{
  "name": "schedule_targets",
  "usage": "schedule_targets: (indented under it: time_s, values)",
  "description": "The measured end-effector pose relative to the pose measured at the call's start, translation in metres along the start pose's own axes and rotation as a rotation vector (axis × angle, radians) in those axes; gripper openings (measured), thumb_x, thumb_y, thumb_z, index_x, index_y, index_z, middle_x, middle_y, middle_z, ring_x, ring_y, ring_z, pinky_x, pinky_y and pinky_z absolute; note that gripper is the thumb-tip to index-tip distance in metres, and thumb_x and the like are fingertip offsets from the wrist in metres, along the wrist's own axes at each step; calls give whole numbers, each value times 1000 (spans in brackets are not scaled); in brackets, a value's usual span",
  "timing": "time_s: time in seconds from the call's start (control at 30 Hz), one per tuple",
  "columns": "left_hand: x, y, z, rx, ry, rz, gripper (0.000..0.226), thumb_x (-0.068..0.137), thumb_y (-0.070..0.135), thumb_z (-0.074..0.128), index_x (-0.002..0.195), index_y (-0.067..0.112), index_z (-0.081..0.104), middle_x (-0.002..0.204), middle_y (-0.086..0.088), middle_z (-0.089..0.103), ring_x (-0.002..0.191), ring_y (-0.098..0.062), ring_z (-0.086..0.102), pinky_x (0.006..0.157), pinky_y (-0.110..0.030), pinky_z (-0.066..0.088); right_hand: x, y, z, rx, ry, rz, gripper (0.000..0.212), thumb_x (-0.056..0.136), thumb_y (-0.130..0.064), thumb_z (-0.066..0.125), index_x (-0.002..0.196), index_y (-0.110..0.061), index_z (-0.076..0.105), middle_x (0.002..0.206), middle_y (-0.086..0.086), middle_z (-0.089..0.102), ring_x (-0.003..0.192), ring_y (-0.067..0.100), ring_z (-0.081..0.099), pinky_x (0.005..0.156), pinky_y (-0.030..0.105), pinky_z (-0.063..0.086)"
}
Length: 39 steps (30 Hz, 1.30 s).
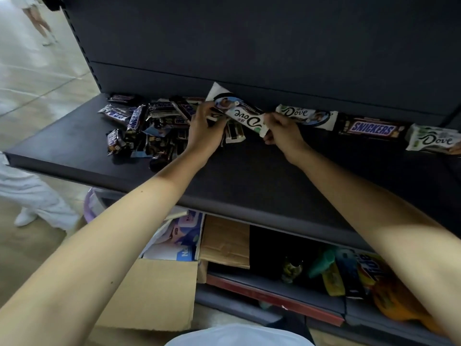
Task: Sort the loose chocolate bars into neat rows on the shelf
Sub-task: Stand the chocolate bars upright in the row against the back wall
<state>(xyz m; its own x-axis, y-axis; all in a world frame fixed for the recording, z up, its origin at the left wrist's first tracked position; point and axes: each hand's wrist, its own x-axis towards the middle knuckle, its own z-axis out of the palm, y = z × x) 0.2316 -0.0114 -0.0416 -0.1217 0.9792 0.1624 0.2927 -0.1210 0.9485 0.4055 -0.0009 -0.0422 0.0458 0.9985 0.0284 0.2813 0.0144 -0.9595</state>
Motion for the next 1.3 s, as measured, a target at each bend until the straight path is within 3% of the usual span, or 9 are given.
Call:
schedule_targets:
  time_s: [0.27, 0.43, 0.5, 0.6, 0.73, 0.87, 0.97, 1.17, 1.3]
  values:
    - [-9, 14, 39, -463, -33, -185, 67, 90, 19, 59, 141, 21, 14, 122, -7, 54, 96, -16, 63, 70, -25, 57, -32, 5, -24, 224, -42, 75, 15, 100, -21, 39, 103, -17, 53, 85, -1, 55, 70, 8, 52, 62, 21, 48]
    - [-23, 22, 62, -687, -92, -255, 61, 91, 9, 55, 139, 22, 21, 117, -3, 57, 101, -14, 62, 70, -19, 54, -50, 5, -30, 404, 19, 155, 31, 101, -19, 37, 125, -5, 50, 92, -2, 59, 81, 11, 58, 68, 22, 51]
    - [-31, 26, 70, -633, -204, -286, 38, 92, 10, 52, 128, 13, 42, 102, 0, 62, 89, -10, 62, 70, -19, 52, -58, 6, -34, 408, 26, 172, 30, 100, -17, 38, 124, -4, 51, 90, 0, 60, 79, 12, 59, 69, 22, 53]
    - [-37, 24, 78, -538, -298, -334, 26, 94, 14, 49, 120, 14, 52, 101, 1, 63, 89, -11, 62, 65, -20, 48, -69, 10, -43, 349, 15, 186, 29, 98, -11, 43, 123, -1, 52, 91, 2, 61, 82, 11, 60, 76, 23, 53]
    - [-39, 26, 83, -347, -378, -259, 25, 95, 10, 47, 118, 15, 53, 108, -2, 60, 97, -16, 59, 67, -22, 49, -75, 16, -61, 280, 134, 201, 35, 94, -14, 52, 128, -6, 50, 96, -1, 59, 85, 8, 58, 75, 19, 53]
    - [-42, 37, 81, -120, -596, -146, 29, 96, 13, 46, 122, 22, 51, 112, -1, 60, 101, -18, 59, 87, -36, 51, -79, 15, -74, 169, 227, 152, 41, 92, -27, 56, 130, -14, 47, 97, -8, 57, 83, 6, 55, 68, 19, 47]
    - [-43, 47, 77, 104, -798, -53, 37, 96, 15, 47, 131, 27, 46, 112, 3, 57, 98, -15, 57, 83, -31, 48, -79, 10, -82, 57, 242, 105, 36, 92, -32, 53, 126, -20, 49, 92, -10, 57, 77, 6, 51, 65, 20, 44]
    - [-41, 58, 75, 267, -903, -17, 36, 95, 15, 48, 128, 30, 49, 109, 3, 59, 90, -10, 57, 70, -24, 47, -81, 8, -88, 28, 245, 97, 19, 93, -30, 53, 108, -21, 59, 83, -6, 57, 70, 6, 51, 59, 19, 41]
    - [-38, 64, 72, 371, -970, 55, 38, 96, 16, 48, 131, 29, 48, 119, 2, 58, 104, -14, 57, 83, -26, 48, -79, 4, -91, 117, 267, 85, 9, 92, -28, 55, 98, -25, 60, 88, -4, 63, 80, 8, 59, 64, 21, 46]
